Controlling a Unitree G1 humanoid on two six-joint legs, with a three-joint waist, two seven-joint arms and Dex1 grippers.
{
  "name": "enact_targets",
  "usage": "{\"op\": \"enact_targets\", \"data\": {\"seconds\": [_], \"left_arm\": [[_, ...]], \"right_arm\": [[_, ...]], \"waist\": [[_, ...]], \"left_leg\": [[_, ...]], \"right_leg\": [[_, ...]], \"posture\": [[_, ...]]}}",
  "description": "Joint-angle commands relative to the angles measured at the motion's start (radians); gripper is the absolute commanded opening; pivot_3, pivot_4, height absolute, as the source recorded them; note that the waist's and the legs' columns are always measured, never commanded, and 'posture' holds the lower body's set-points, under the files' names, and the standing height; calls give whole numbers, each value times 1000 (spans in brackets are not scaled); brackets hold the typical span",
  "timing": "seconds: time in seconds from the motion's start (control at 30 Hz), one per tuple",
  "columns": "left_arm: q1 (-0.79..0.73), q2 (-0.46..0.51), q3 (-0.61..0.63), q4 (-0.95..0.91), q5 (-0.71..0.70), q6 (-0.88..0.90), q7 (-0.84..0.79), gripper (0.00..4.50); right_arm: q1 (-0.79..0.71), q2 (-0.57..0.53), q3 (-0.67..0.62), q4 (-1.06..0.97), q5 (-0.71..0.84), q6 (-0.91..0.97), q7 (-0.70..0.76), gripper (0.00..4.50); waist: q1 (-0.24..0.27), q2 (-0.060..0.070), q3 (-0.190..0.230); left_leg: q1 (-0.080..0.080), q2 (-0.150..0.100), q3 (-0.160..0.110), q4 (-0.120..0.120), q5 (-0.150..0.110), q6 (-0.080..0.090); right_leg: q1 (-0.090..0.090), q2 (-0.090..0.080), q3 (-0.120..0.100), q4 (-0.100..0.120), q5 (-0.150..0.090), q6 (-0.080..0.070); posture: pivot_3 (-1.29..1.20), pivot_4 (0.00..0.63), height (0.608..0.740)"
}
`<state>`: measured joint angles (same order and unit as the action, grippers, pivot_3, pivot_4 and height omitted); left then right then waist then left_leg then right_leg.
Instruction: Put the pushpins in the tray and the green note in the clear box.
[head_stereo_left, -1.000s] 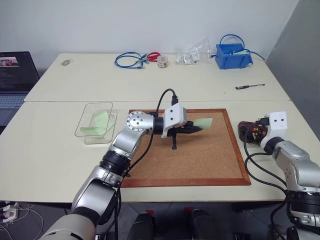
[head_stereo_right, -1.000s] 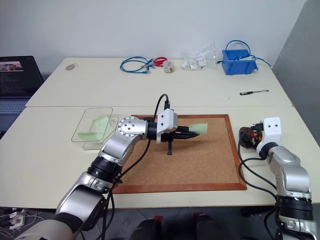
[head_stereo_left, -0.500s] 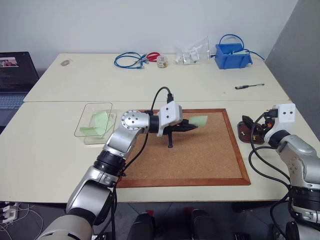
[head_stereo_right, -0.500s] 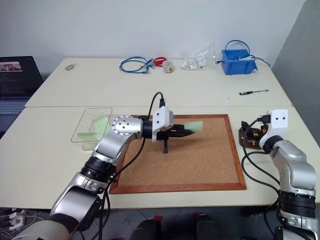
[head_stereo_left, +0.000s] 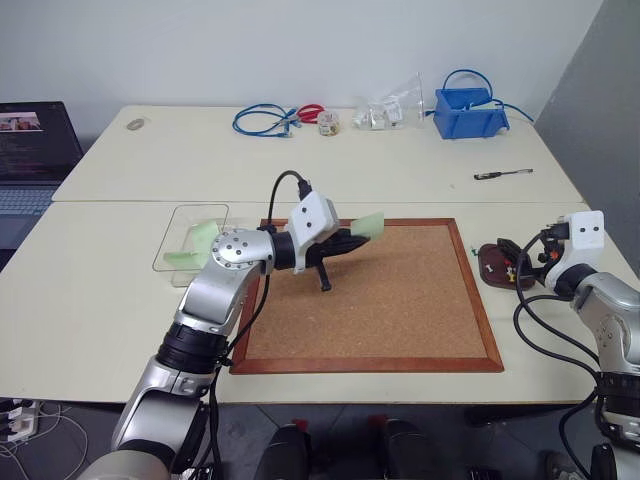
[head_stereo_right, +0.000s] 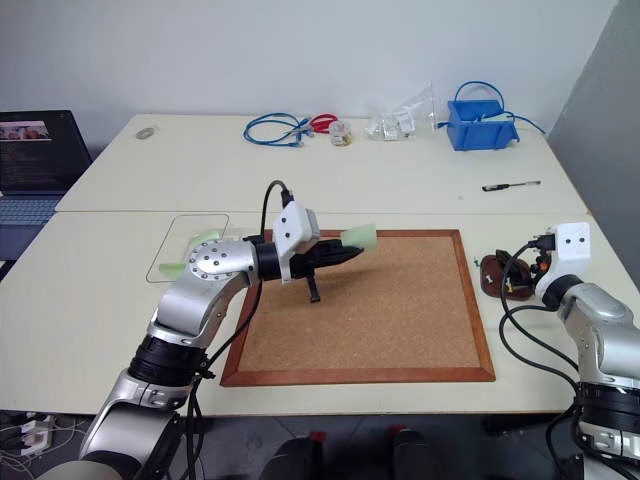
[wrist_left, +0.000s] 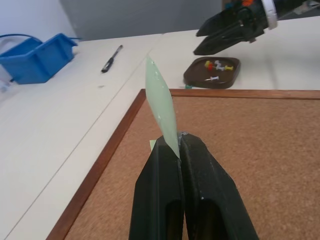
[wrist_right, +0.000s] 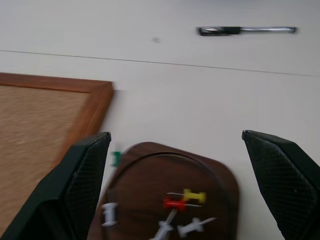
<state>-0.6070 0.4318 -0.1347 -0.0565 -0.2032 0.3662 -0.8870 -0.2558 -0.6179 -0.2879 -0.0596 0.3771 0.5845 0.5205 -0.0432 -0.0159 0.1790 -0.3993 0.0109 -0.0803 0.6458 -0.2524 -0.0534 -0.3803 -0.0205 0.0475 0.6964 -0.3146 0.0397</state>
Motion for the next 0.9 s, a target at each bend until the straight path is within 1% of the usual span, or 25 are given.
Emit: {"op": "enact_targets", "data": {"seconds": [0.03,0.13,0.23,0.37,0.47,0.6,0.7,0.73,0.77,0.8,0.9], "left_arm": [[4,14,119,-83,-18,97,136,0],[9,-6,214,-128,7,217,315,0],[23,-30,288,-180,42,323,484,0],[34,-77,365,-227,103,433,688,0],[48,-146,434,-238,124,494,825,0],[84,-173,442,-247,136,511,877,0],[122,-172,449,-245,132,503,885,0],[135,-165,453,-237,132,495,884,226],[143,-161,456,-231,132,490,884,226],[149,-158,461,-225,128,486,882,513],[156,-154,469,-204,105,474,859,1121]], "right_arm": [[49,-76,59,-212,94,-19,213,4463],[41,-116,100,-363,215,50,320,4463],[-13,-130,140,-446,295,103,354,4463],[-113,-106,193,-458,337,139,348,4463],[-199,-69,242,-414,324,139,335,4463],[-247,-42,255,-369,313,139,324,4463],[-265,-35,259,-347,311,138,321,4463],[-266,-35,261,-345,310,137,321,4487],[-267,-35,262,-343,310,137,321,4487],[-267,-35,263,-342,310,137,320,4500],[-264,-34,264,-342,308,139,315,4500]], "waist": [[0,0,0],[-1,0,0],[-1,-1,0],[8,-2,1],[11,-2,1],[16,-3,1],[16,-4,1],[16,-4,1],[16,-4,1],[16,-4,1],[16,-4,1]], "left_leg": [[0,0,0,0,0,0],[0,0,0,1,0,0],[0,0,-2,1,0,0],[0,0,-2,1,0,0],[0,0,-2,1,0,0],[-1,0,-3,1,0,-1],[-1,-1,-2,1,0,-1],[-1,-1,-2,1,0,-1],[-1,-1,-2,1,0,-1],[-1,-1,-3,1,0,-1],[-1,-1,-2,1,0,-1]], "right_leg": [[0,0,0,0,0,0],[0,0,0,0,0,0],[1,0,-1,0,0,0],[2,0,-2,-1,0,0],[1,-1,-2,-1,0,0],[1,-1,-3,-1,0,0],[1,-3,-2,-1,0,0],[1,-3,-3,-1,0,0],[1,-3,-3,-1,0,0],[1,-3,-3,-2,0,0],[1,-2,-3,-2,0,0]], "posture": [[0,150,740],[0,150,740],[0,150,740],[0,150,740],[0,150,740],[0,150,740],[0,150,740],[0,150,740],[0,150,740],[0,150,740],[0,150,740]]}}
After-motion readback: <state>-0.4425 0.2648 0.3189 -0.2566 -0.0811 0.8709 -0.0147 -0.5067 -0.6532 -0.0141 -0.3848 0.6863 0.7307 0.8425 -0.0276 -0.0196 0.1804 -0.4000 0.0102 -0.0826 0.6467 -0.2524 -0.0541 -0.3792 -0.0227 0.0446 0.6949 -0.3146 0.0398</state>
